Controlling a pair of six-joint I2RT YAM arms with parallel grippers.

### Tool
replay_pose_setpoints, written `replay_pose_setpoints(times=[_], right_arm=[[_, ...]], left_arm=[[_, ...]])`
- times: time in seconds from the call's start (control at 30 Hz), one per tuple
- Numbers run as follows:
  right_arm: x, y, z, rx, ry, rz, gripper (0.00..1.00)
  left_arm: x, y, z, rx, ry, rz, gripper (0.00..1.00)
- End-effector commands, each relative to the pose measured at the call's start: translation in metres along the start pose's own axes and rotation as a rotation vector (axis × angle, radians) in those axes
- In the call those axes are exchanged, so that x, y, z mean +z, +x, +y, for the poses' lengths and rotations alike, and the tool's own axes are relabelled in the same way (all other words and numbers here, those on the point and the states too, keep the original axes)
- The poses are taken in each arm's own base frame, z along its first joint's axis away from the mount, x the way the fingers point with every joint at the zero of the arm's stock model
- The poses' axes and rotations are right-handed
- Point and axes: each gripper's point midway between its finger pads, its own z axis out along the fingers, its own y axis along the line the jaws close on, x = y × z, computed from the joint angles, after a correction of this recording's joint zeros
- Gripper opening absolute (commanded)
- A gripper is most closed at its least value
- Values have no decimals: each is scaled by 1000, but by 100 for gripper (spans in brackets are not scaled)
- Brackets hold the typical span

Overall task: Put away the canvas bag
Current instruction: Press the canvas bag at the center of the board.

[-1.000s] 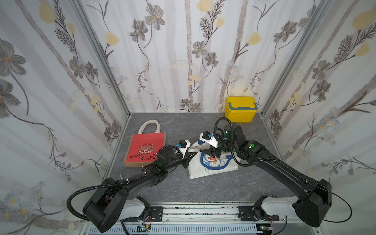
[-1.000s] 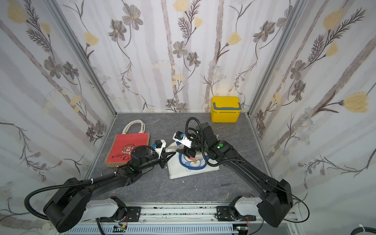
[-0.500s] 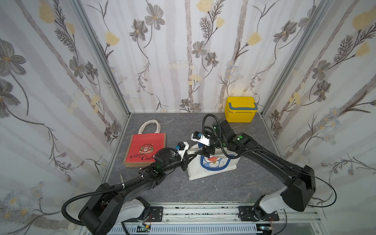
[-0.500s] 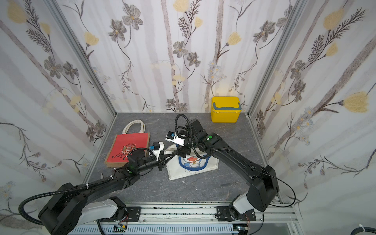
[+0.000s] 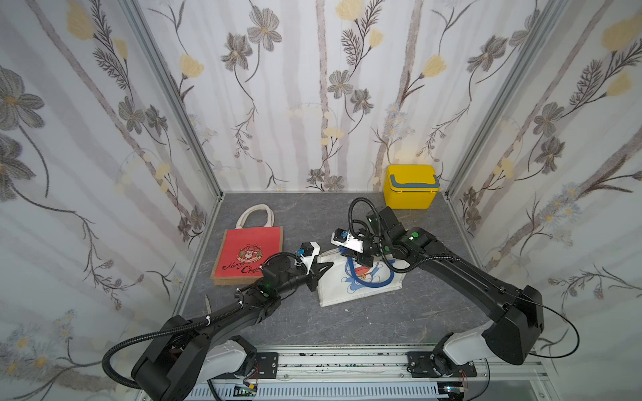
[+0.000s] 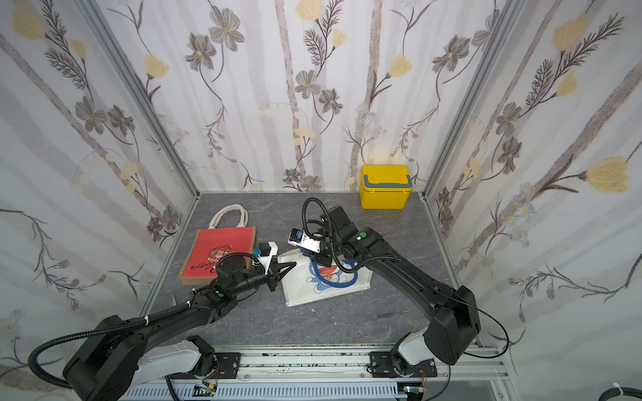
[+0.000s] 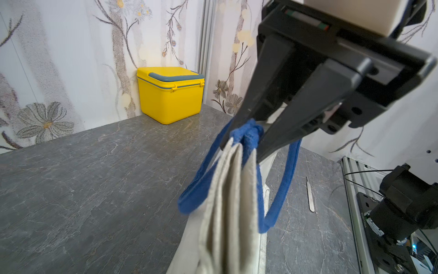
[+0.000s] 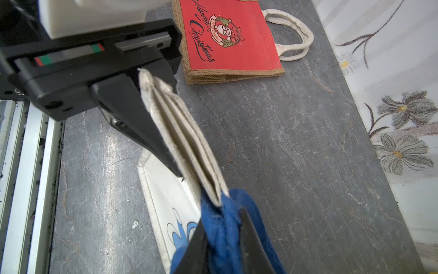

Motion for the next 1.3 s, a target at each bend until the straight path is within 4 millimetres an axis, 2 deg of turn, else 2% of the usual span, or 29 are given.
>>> replay_pose_setpoints(times=[0.0,0.03,0.07,0.13,0.17,0.23,0.3,0.37,0.4,0.47,0.57,0.67,0.83,0.9,0.97,1.03,1.1,1.27], right_arm=[[-1,4,-3,-5,19,14,0],[-1,0,0,0,0,-4,0],[0,-4,3,5,-19,-25,0],[0,-10,6,6,-40,-49,0],[-1,-12,6,5,-40,-57,0],[-2,-11,4,5,-29,-50,2],[-3,-7,1,8,-7,-26,10],[-6,-1,-3,12,21,6,16],[-7,4,-6,16,35,26,25],[-12,14,-6,23,42,63,40],[-22,28,-9,47,59,114,48],[-28,39,-11,23,82,133,47],[-38,43,-15,30,112,131,32],[-39,44,-14,27,110,122,29],[-36,44,-11,28,94,115,30],[-32,44,-11,37,85,111,38],[-29,45,-13,35,91,116,41],[-30,39,-21,4,122,77,26]], left_arm=[[2,-12,1,9,0,-39,14],[3,-13,2,4,-1,-40,33],[5,-16,2,5,4,-42,43],[7,-22,2,11,5,-55,49],[6,-27,3,16,-3,-71,48],[4,-34,3,26,-13,-97,35],[2,-37,3,30,-20,-107,21],[0,-36,5,28,-32,-103,12],[0,-35,5,28,-33,-98,7],[-2,-30,6,22,-41,-87,2],[-4,-28,6,17,-41,-88,0],[-7,-29,4,13,-30,-94,0],[-9,-32,6,-6,-33,-110,0],[-10,-33,3,-18,-5,-115,0],[-9,-32,0,-25,16,-111,0],[-9,-32,-1,-28,25,-109,0],[-8,-30,-1,-27,32,-99,0],[-6,-23,-2,-55,58,-60,0]])
